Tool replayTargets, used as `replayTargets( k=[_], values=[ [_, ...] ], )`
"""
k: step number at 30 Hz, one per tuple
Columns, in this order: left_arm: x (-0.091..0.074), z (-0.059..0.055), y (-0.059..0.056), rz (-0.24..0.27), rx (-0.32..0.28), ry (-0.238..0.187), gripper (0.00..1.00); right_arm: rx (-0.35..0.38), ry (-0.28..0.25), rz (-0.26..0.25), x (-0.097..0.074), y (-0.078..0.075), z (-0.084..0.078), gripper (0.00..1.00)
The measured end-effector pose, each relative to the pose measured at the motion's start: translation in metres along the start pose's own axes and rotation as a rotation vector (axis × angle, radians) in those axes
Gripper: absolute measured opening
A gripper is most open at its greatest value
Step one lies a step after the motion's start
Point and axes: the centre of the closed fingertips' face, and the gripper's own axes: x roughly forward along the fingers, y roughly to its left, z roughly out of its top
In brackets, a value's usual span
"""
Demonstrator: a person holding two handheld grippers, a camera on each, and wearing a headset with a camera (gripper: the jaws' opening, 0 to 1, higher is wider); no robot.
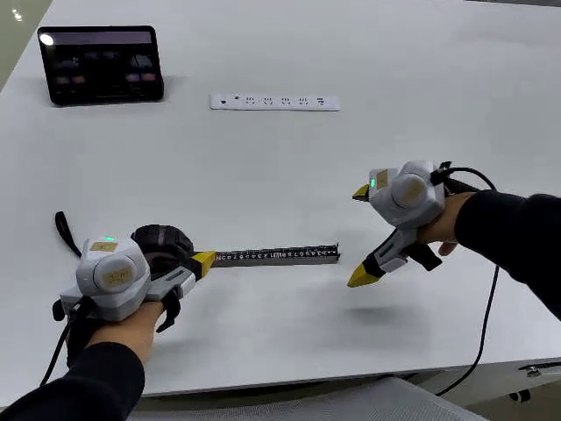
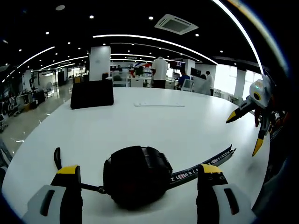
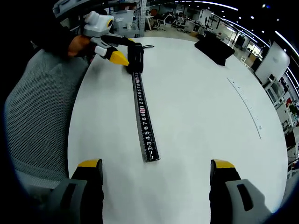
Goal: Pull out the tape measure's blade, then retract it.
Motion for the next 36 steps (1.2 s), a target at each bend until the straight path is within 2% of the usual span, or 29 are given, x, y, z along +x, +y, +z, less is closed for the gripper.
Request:
replayTargets(
  k=[3, 5, 9, 13, 17, 21, 25, 27, 36],
  values=[
    [0.001, 0.002, -0.001, -0.001, -0.007, -0.015, 1.0, -0.023, 0.008, 0.01, 0.008, -0.002, 0.003, 0.87],
    [0.001, 0.003, -0.001, -0.005, -0.004, -0.023, 1.0, -0.045, 0.019, 0.02, 0.013, -0.001, 0.003, 0.8],
    [0.003, 0.005, -0.001, -0.012, -0.003, -0.034, 1.0, -0.036, 0.046, 0.053, 0.023, 0.0, -0.003, 0.68],
    [0.007, 0.002, 0.0, -0.016, -0.001, -0.025, 0.99, -0.044, 0.048, 0.073, 0.03, 0.002, -0.002, 0.6],
    [0.008, 0.002, 0.005, -0.009, -0.012, -0.021, 0.99, -0.037, 0.078, 0.097, 0.036, 0.001, -0.006, 0.52],
    [0.01, -0.002, 0.005, -0.013, -0.022, -0.007, 0.98, -0.045, 0.086, 0.112, 0.037, 0.001, -0.007, 0.41],
    [0.009, -0.001, 0.002, -0.023, -0.016, -0.011, 0.96, -0.055, 0.103, 0.139, 0.037, 0.005, -0.01, 0.3],
    [0.009, -0.002, 0.002, -0.024, -0.015, -0.012, 0.95, -0.063, 0.106, 0.138, 0.037, 0.005, -0.011, 0.29],
    [0.01, -0.003, 0.003, -0.026, -0.024, -0.01, 0.93, -0.078, 0.11, 0.156, 0.036, 0.009, -0.013, 0.14]
  ],
)
